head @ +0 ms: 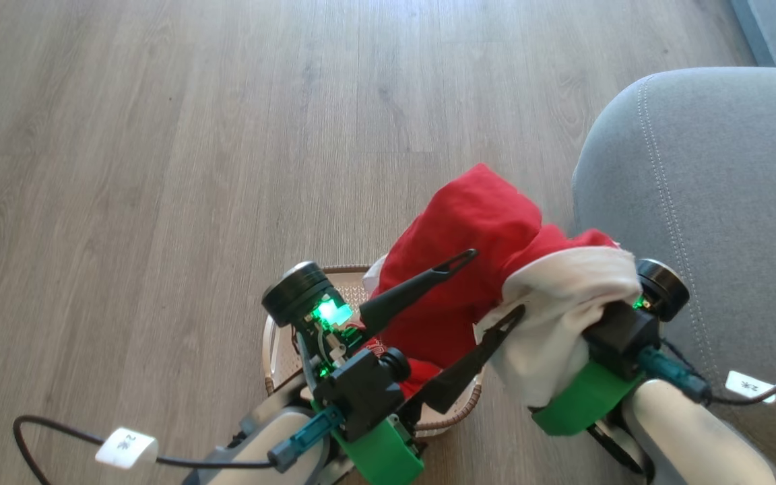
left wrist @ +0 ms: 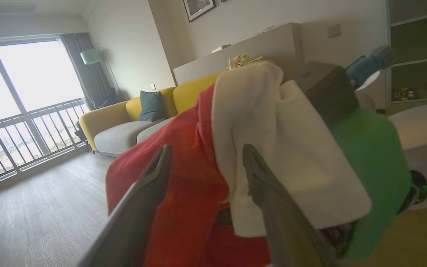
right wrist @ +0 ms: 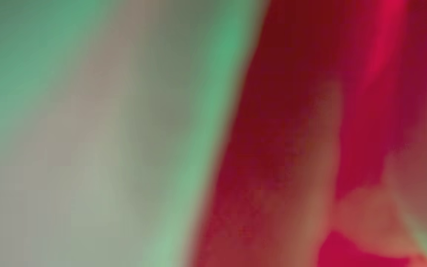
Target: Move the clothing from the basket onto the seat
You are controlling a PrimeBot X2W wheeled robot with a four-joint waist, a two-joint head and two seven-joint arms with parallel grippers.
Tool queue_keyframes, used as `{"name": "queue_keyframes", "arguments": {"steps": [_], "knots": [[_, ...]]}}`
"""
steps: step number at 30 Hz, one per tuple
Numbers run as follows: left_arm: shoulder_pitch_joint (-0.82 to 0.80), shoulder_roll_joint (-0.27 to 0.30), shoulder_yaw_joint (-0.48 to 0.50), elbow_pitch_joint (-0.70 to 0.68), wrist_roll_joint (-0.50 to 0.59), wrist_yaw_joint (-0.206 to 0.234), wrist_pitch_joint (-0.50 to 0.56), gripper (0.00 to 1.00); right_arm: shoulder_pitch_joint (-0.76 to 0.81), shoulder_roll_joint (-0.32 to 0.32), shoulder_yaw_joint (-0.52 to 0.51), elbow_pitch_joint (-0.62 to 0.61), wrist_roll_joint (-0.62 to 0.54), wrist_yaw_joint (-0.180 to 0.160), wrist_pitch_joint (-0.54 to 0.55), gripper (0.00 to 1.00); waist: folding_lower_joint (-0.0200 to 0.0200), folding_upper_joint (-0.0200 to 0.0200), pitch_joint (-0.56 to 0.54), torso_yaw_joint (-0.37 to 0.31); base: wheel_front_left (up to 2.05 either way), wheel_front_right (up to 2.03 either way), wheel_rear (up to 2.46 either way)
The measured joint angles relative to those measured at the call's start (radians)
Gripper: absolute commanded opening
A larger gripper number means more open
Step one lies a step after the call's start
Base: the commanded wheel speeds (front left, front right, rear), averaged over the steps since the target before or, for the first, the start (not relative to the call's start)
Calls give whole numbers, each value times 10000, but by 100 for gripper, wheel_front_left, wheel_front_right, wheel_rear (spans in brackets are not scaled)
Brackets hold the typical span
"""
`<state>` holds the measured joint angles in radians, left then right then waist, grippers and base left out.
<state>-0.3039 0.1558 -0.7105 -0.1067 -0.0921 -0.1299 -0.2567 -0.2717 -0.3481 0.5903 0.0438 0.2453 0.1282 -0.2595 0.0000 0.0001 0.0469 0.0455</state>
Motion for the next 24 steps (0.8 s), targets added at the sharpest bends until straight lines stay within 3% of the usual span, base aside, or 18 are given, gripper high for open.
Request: {"name": "queue_keyframes", "arguments": {"steps": [6,15,19,24], "knots": [[7,-17,144,31,-48,0,0,100,208,176,-537,558,915,0,2,0,0,0,-35,-37,0,0,0],[8,-54,314,132,-48,0,0,100,162,761,-2102,3204,1864,0,2,0,0,0,74,-94,0,0,0],[8,-52,316,151,-48,0,0,100,117,972,-2207,4132,2337,0,52,0,0,0,91,-142,0,0,0],[8,-50,320,159,-50,0,0,100,-264,961,-2125,4410,2462,-2,56,0,0,0,148,-194,0,0,0]]}}
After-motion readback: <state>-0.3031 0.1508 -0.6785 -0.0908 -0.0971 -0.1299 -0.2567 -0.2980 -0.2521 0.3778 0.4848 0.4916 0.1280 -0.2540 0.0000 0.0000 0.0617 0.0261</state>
